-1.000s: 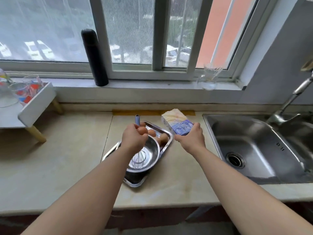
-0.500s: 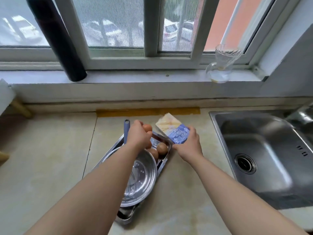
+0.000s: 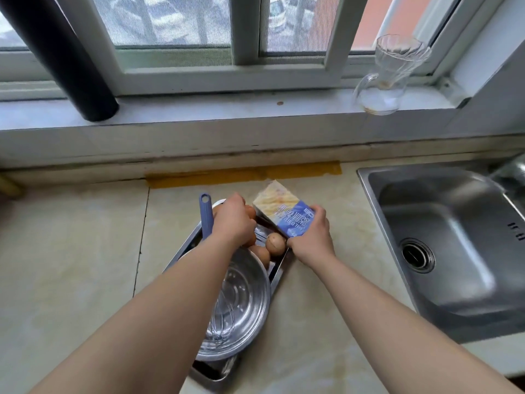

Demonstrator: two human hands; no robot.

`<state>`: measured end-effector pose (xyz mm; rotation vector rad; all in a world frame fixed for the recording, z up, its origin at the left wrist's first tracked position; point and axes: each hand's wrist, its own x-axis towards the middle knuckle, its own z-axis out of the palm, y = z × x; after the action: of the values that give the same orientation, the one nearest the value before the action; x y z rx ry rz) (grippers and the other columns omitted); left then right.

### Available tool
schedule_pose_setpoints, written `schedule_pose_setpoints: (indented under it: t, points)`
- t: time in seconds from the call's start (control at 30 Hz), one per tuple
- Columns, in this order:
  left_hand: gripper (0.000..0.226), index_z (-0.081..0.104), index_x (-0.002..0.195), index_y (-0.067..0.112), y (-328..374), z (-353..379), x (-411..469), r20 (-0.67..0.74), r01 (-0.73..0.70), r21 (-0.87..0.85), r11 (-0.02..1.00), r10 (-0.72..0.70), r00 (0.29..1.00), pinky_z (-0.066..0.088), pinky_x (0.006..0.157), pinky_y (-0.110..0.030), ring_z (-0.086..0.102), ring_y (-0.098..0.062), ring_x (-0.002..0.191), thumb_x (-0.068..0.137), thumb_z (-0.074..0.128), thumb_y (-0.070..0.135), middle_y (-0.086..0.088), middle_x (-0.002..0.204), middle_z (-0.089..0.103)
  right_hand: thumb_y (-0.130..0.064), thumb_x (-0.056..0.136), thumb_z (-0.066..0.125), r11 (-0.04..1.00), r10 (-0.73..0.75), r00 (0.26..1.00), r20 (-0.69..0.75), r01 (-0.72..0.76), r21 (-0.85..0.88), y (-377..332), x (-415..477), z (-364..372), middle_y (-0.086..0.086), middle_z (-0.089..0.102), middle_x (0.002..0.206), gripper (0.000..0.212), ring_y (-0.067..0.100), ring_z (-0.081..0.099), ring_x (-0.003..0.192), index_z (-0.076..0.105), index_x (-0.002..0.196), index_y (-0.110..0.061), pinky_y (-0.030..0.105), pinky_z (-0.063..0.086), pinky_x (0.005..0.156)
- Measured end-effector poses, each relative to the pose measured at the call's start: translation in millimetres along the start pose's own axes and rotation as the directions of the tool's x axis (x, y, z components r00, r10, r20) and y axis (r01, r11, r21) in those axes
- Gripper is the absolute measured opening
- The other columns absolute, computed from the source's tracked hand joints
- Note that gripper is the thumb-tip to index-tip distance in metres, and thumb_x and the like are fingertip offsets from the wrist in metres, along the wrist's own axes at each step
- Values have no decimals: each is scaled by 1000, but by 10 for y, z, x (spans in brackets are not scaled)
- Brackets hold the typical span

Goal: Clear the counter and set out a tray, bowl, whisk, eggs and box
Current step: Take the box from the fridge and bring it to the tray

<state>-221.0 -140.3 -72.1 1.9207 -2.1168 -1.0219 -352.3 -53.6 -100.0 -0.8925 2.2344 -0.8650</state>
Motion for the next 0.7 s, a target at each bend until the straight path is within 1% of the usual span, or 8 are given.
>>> schedule_pose_setpoints:
  t: [0.17,0.27,0.3,0.37,0.47,0.57,0.63,0.7]
  points:
    - [30,55,115,10,-8,-10,9,15,-4,28,1000,4,1000,47,71,-31,56,-24,89,85,60,7,-8,97,58,-3,67,71,1000,-1,1000,14,2,-15,8,-19,15,10,39,137,78,27,51,117,31,133,-16,30,45,93]
    - [19,64,100,5,-17,-6,1,-9,-65,110,992,66,998,54,77,-38,63,-32,93,82,58,8,-15,98,66,-4,69,72,999,-16,999,35,17,-27,1,-27,0,10,37,137,81,27,50,118,29,137,-16,26,41,90]
    - [17,66,95,3,-14,-11,-10,-6,-84,144,986,86,996,54,76,-39,63,-34,93,81,58,8,-16,96,66,-5,70,73,999,-23,999,43,24,-29,1,-33,-4,11,36,138,82,26,49,118,28,138,-16,25,40,89]
    - [17,67,93,1,-12,-23,-28,24,-103,205,973,100,995,53,74,-40,61,-33,91,79,59,4,-17,94,65,-6,71,73,999,-33,998,54,35,-41,4,-51,-12,11,36,138,84,26,48,120,27,140,-16,23,37,89]
    - [17,67,95,4,-22,-41,-48,15,-112,184,976,112,994,55,77,-40,63,-30,90,80,59,6,-13,94,64,-7,70,75,998,-35,997,72,39,-56,18,-71,-25,12,37,137,85,26,49,119,27,139,-15,25,39,90]
    - [25,63,106,2,-14,-62,-92,29,-101,185,978,97,995,54,82,-41,59,-32,96,81,58,1,-15,102,59,-7,68,78,997,-35,995,94,41,-66,16,-78,-34,12,38,137,88,26,49,119,26,139,-14,28,42,92]
    - [29,62,110,0,-29,-72,-117,14,-89,163,983,88,996,50,78,-37,58,-33,97,81,57,-1,-14,99,56,-6,67,78,997,-24,994,106,32,-74,21,-87,-33,12,38,138,90,26,49,120,25,139,-15,27,41,90]
    - [32,60,114,0,-55,-81,-139,-8,-64,98,993,65,998,44,71,-33,56,-30,92,82,54,-1,-11,95,54,-6,66,79,996,-16,992,126,26,-82,22,-106,-32,12,38,138,92,26,48,120,24,140,-15,25,40,88]
